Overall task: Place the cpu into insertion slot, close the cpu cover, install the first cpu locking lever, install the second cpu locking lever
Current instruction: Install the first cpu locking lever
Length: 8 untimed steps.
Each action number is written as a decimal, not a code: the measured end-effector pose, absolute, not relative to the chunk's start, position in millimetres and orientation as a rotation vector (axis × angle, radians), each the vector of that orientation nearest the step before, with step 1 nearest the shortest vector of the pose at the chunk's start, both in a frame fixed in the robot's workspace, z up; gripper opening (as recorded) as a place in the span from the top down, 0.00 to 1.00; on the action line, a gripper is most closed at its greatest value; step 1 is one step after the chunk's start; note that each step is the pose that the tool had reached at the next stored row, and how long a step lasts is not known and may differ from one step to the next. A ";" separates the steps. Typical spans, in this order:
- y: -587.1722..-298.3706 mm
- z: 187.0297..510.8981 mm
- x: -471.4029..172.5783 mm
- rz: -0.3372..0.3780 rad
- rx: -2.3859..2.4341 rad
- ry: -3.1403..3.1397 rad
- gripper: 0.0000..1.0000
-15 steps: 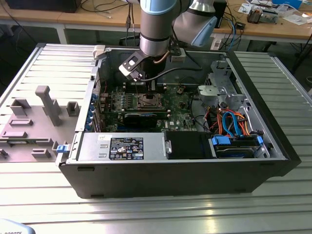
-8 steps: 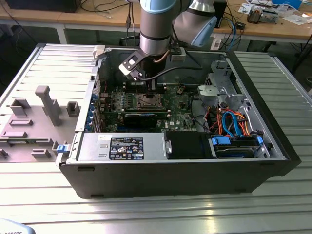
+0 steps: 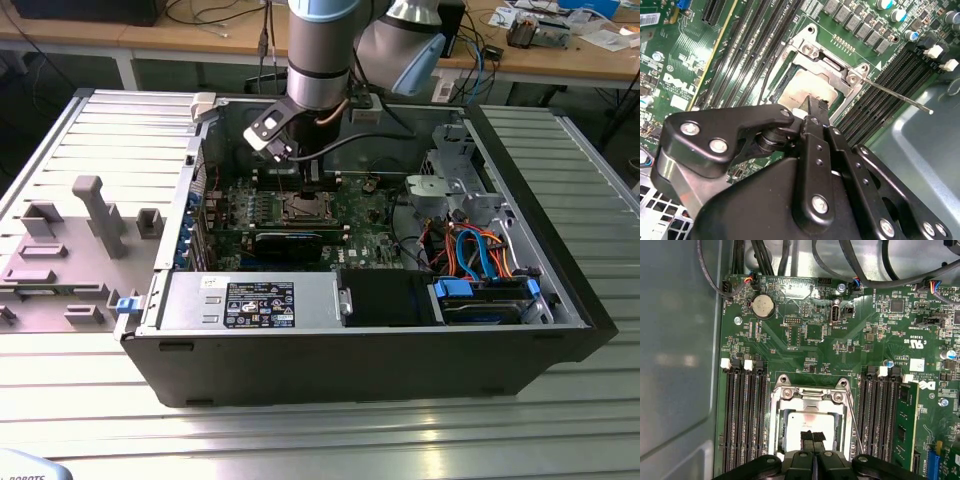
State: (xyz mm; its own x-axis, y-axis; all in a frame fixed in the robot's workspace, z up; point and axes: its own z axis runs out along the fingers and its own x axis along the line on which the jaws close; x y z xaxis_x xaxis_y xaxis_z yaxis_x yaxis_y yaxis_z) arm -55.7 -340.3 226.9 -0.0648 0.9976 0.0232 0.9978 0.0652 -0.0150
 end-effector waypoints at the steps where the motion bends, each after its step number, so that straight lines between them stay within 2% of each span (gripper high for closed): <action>1: -340.3 227.9 -55.7 -0.008 -2.129 -2.273 0.89; 8: -340.2 249.2 -55.6 -0.006 -2.130 -2.273 0.89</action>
